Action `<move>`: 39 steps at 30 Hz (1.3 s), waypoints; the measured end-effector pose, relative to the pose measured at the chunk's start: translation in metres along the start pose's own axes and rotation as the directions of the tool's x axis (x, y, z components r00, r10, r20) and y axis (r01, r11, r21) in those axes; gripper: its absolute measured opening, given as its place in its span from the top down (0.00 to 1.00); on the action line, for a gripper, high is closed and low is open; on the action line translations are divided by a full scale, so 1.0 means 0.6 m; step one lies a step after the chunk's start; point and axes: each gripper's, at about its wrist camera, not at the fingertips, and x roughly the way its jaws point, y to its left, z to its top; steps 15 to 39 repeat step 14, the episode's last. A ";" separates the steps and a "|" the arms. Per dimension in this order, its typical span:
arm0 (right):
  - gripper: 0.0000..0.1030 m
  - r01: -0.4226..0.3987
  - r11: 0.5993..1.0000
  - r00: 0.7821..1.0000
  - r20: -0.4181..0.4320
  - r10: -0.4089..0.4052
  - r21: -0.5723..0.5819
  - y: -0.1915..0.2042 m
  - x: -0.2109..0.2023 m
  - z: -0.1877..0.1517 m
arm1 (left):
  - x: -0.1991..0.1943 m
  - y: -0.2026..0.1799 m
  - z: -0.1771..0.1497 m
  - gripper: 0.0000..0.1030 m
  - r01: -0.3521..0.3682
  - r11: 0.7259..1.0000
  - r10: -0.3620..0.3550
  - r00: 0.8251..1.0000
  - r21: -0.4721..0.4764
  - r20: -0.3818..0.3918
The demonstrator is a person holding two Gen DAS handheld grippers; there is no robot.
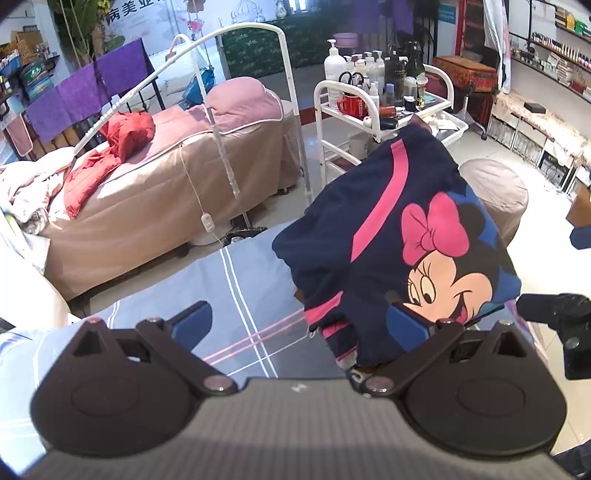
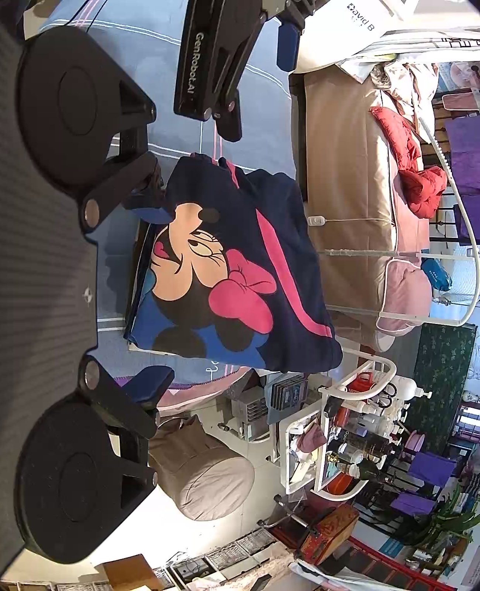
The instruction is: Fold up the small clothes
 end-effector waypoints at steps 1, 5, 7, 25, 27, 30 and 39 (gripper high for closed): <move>0.00 0.001 1.000 1.000 -0.001 -0.001 0.000 0.002 0.000 -0.001 | 0.000 -0.001 0.000 0.00 0.007 1.000 -0.007 1.000 0.004 0.001; 0.00 -0.001 1.000 1.000 -0.004 0.001 0.001 0.002 0.001 -0.002 | 0.000 0.003 -0.004 0.00 0.059 0.998 -0.059 0.998 -0.023 0.017; 0.00 -0.001 1.000 1.000 -0.002 0.001 0.003 0.002 0.000 -0.002 | -0.003 0.001 -0.008 0.00 0.060 0.998 -0.060 0.997 -0.010 0.042; 0.00 0.002 1.000 1.000 -0.002 -0.002 0.005 0.001 0.001 -0.002 | -0.010 -0.006 -0.007 0.00 0.034 0.999 -0.035 0.997 0.016 0.069; 0.00 0.002 1.000 1.000 -0.002 -0.002 0.005 0.001 0.001 -0.002 | -0.010 -0.006 -0.007 0.00 0.034 0.999 -0.035 0.997 0.016 0.069; 0.00 0.002 1.000 1.000 -0.002 -0.002 0.005 0.001 0.001 -0.002 | -0.010 -0.006 -0.007 0.00 0.034 0.999 -0.035 0.997 0.016 0.069; 0.00 0.002 1.000 1.000 -0.002 -0.002 0.005 0.001 0.001 -0.002 | -0.010 -0.006 -0.007 0.00 0.034 0.999 -0.035 0.997 0.016 0.069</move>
